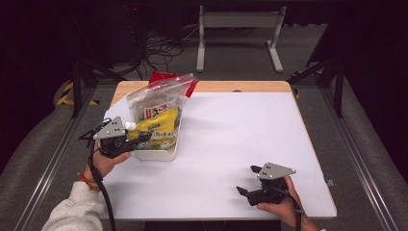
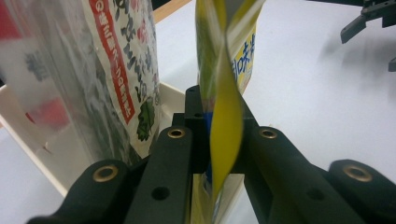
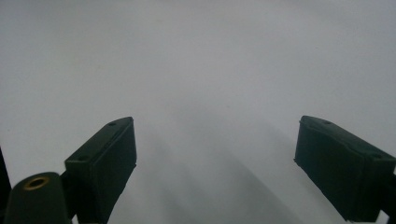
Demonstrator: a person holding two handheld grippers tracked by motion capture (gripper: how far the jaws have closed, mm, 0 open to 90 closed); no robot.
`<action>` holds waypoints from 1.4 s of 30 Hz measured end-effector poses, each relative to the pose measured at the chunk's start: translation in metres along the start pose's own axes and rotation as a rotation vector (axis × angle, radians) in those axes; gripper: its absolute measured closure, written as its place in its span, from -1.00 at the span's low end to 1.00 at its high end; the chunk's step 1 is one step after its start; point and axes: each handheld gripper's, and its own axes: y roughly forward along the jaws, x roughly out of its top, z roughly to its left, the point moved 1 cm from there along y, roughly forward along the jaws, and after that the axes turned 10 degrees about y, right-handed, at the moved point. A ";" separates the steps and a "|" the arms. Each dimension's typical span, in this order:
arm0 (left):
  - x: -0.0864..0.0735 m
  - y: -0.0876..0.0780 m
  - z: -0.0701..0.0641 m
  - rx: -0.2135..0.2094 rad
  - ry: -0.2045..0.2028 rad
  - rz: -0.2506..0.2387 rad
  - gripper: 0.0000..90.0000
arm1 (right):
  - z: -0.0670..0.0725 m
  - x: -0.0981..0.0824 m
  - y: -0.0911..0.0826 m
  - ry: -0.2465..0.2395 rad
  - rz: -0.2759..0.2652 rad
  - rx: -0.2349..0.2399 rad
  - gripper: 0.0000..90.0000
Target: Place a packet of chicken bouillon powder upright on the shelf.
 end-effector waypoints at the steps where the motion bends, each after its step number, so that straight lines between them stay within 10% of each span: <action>1: -0.001 0.000 0.000 0.001 -0.001 0.004 0.86 | 0.000 0.000 0.000 0.000 -0.001 0.000 -0.72; 42: -0.028 0.003 0.002 0.019 -0.102 -0.019 0.86 | 0.003 0.002 0.001 -0.018 0.004 0.013 -0.72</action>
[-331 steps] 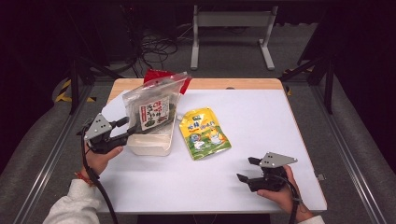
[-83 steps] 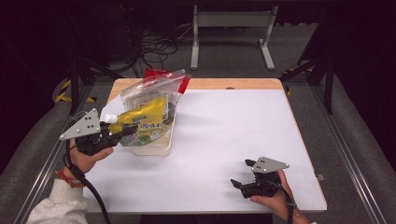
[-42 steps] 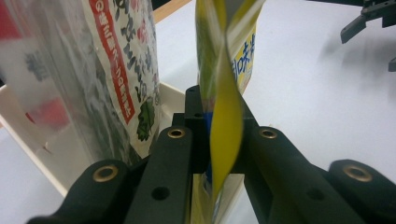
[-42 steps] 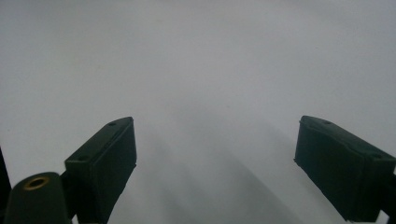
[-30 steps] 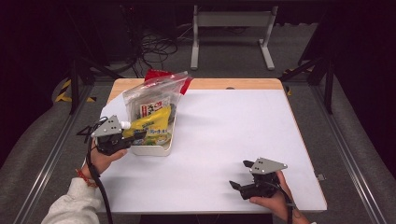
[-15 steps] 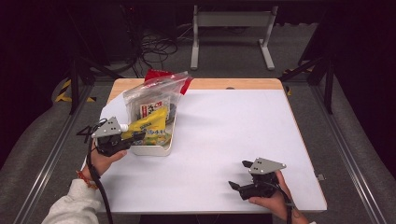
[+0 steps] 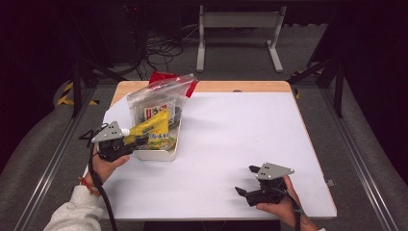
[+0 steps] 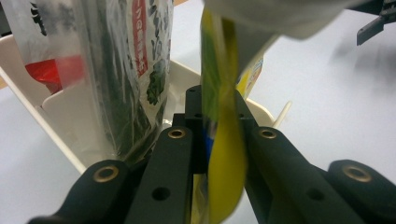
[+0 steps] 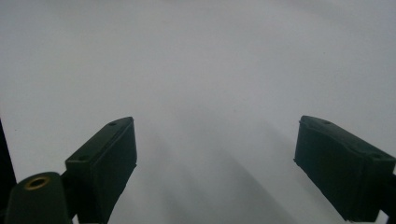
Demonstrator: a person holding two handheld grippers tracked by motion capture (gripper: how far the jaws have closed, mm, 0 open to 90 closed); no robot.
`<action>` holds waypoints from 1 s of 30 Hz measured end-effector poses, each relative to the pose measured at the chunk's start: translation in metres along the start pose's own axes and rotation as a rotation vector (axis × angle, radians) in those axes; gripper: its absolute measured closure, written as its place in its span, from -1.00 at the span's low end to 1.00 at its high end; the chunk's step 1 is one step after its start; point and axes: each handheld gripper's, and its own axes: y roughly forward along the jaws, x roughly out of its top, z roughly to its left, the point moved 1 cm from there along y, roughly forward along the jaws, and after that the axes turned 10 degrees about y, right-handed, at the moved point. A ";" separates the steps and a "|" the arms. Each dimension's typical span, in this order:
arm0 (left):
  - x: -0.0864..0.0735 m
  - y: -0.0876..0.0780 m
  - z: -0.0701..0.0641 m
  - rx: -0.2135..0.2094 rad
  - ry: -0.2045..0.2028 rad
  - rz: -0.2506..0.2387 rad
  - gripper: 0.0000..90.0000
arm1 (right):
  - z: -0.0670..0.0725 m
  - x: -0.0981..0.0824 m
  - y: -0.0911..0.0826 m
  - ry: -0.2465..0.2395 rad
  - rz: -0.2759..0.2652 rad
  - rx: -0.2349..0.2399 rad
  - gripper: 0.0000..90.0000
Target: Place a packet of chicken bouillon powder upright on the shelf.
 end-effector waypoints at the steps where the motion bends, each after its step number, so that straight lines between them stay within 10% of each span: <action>1: -0.001 0.000 0.000 0.001 0.000 -0.003 0.86 | 0.000 0.000 0.000 0.000 0.000 0.000 -0.72; 22: -0.009 -0.003 -0.004 0.046 -0.082 -0.054 0.64 | 0.001 0.002 -0.004 -0.016 -0.021 -0.008 -0.69; 30: -0.005 -0.020 -0.015 0.136 -0.070 -0.110 0.55 | 0.001 0.003 -0.007 -0.025 -0.032 -0.020 -0.67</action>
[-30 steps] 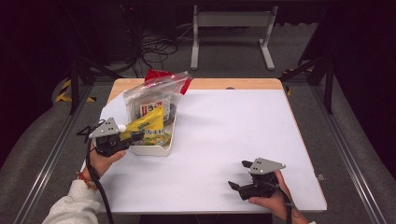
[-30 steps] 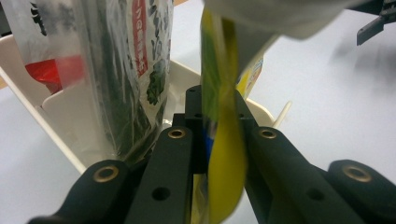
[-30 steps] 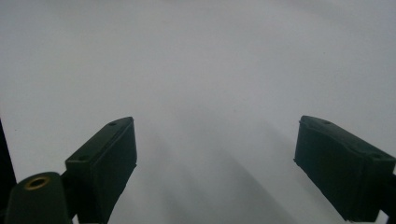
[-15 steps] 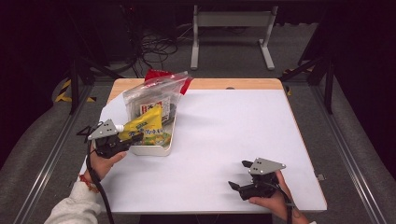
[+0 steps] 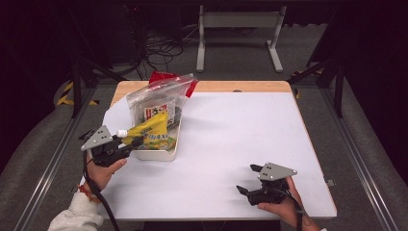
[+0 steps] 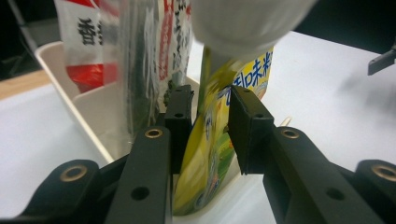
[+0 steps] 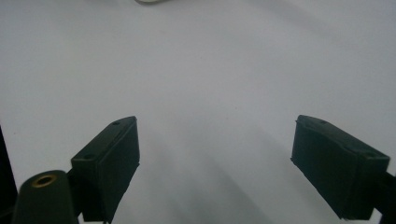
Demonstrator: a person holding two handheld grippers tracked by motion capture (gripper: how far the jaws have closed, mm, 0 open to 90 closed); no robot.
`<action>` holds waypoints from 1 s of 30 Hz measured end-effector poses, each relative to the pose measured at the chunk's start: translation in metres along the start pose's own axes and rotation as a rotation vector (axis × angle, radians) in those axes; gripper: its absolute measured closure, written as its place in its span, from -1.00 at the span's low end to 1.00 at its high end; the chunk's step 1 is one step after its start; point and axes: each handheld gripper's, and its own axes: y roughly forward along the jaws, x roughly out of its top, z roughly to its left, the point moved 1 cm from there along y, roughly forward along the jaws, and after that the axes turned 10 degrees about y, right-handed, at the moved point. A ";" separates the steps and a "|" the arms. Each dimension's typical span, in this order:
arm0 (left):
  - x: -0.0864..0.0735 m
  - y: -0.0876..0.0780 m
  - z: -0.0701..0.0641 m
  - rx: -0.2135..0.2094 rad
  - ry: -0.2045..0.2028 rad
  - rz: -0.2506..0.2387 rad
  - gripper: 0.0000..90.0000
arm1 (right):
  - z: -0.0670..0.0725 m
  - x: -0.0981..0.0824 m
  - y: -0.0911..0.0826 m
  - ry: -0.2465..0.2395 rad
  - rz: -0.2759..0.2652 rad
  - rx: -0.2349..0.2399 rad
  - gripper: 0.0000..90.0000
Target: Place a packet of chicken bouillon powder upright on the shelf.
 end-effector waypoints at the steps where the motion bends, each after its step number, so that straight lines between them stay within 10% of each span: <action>1: 0.000 0.000 0.000 0.000 0.000 0.000 0.54 | 0.000 0.000 0.000 0.000 0.000 0.000 -0.67; 14: -0.002 -0.018 -0.016 0.134 0.007 0.022 0.16 | -0.004 0.002 -0.005 0.000 -0.014 -0.010 -0.67; 20: -0.004 -0.022 -0.027 0.202 -0.004 0.053 -0.35 | -0.005 0.003 -0.006 0.002 -0.019 -0.014 -0.67; 30: -0.010 -0.030 -0.049 0.183 -0.045 0.043 -0.74 | -0.008 0.005 -0.009 0.012 -0.032 -0.030 -0.66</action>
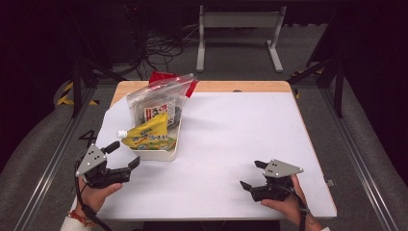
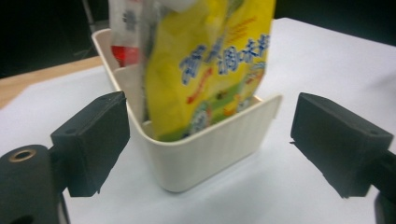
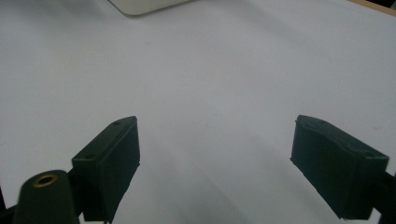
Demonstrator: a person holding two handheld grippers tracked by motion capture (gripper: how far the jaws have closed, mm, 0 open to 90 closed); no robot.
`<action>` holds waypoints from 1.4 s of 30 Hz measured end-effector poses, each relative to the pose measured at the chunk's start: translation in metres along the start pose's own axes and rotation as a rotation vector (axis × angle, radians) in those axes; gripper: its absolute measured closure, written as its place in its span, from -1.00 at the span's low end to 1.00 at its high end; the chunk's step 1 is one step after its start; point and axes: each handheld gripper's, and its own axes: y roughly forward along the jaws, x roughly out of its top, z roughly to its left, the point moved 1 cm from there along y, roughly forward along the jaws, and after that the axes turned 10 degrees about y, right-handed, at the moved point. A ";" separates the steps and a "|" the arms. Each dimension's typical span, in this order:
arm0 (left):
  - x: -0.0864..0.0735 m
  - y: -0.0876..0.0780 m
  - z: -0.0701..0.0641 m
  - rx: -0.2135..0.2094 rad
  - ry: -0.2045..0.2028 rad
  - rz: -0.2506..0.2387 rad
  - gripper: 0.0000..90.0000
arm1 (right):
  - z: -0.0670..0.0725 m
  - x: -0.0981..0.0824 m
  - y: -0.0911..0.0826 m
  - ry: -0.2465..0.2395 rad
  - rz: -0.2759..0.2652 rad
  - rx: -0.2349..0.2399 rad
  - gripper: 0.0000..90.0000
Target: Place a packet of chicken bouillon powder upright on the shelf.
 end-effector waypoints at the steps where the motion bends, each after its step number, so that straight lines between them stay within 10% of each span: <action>1: -0.001 -0.001 -0.002 -0.002 0.004 0.005 -0.74 | 0.000 0.000 0.000 -0.002 -0.002 -0.002 -0.66; 42: -0.019 0.046 -0.067 -0.266 0.163 0.176 -0.83 | -0.017 -0.018 -0.028 -0.012 -0.001 -0.103 -0.68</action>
